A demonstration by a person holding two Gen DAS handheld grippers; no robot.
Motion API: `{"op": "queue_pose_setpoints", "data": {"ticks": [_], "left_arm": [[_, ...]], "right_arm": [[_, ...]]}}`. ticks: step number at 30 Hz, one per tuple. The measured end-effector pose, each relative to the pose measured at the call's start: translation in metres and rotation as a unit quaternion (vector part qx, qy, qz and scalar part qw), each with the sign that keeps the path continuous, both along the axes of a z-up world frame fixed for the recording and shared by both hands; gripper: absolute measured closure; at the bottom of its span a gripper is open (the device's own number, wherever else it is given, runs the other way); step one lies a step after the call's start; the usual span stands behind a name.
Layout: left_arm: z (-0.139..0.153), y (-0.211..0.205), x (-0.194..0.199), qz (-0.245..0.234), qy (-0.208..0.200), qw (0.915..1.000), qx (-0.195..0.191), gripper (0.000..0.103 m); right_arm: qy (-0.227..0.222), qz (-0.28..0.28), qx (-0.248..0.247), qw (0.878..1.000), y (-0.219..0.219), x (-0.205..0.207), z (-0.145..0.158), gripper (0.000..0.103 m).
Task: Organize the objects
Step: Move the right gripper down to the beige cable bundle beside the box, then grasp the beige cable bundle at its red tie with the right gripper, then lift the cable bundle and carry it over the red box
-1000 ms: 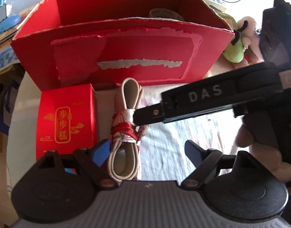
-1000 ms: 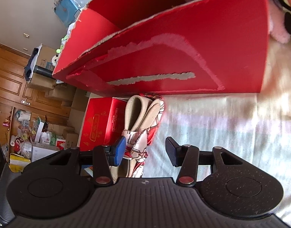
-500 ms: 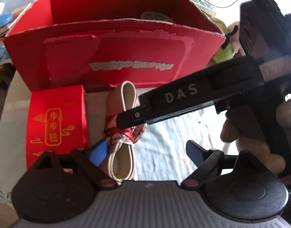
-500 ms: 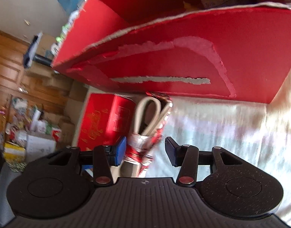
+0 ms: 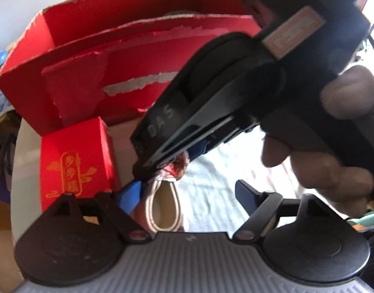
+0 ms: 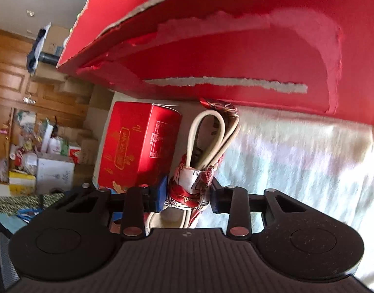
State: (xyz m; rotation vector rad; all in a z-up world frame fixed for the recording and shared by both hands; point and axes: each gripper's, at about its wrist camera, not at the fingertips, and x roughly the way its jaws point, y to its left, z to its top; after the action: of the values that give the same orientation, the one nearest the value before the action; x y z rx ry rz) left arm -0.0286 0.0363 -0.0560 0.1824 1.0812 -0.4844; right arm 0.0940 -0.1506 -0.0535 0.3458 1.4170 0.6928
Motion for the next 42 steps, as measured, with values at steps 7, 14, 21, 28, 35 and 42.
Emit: {"op": "queue_pose_setpoints", "data": {"ticks": [7, 14, 21, 28, 35, 42], "left_arm": [[-0.006, 0.007, 0.005, 0.010, 0.015, 0.9996, 0.020, 0.035], [-0.006, -0.002, 0.002, -0.008, 0.033, 0.9992, 0.020, 0.055], [0.020, -0.012, -0.007, -0.058, 0.020, 0.9981, -0.008, 0.055], [0.054, -0.057, -0.018, -0.134, -0.023, 0.9902, -0.032, 0.059], [0.085, -0.084, -0.010, -0.168, -0.048, 0.9814, -0.079, 0.059], [0.111, -0.089, -0.002, -0.179, -0.100, 0.9729, -0.107, 0.060]], "right_arm": [[-0.001, -0.001, 0.006, 1.000, -0.012, -0.004, 0.005, 0.073], [-0.012, -0.011, -0.009, 1.000, -0.022, -0.011, 0.013, 0.073], [-0.024, -0.039, 0.002, 0.999, -0.049, -0.021, 0.032, 0.073], [-0.065, -0.070, -0.004, 0.995, -0.068, -0.032, 0.063, 0.073], [-0.105, -0.114, -0.015, 0.988, -0.081, -0.043, 0.090, 0.074], [-0.159, -0.134, -0.016, 0.978, -0.084, -0.047, 0.124, 0.075]]}}
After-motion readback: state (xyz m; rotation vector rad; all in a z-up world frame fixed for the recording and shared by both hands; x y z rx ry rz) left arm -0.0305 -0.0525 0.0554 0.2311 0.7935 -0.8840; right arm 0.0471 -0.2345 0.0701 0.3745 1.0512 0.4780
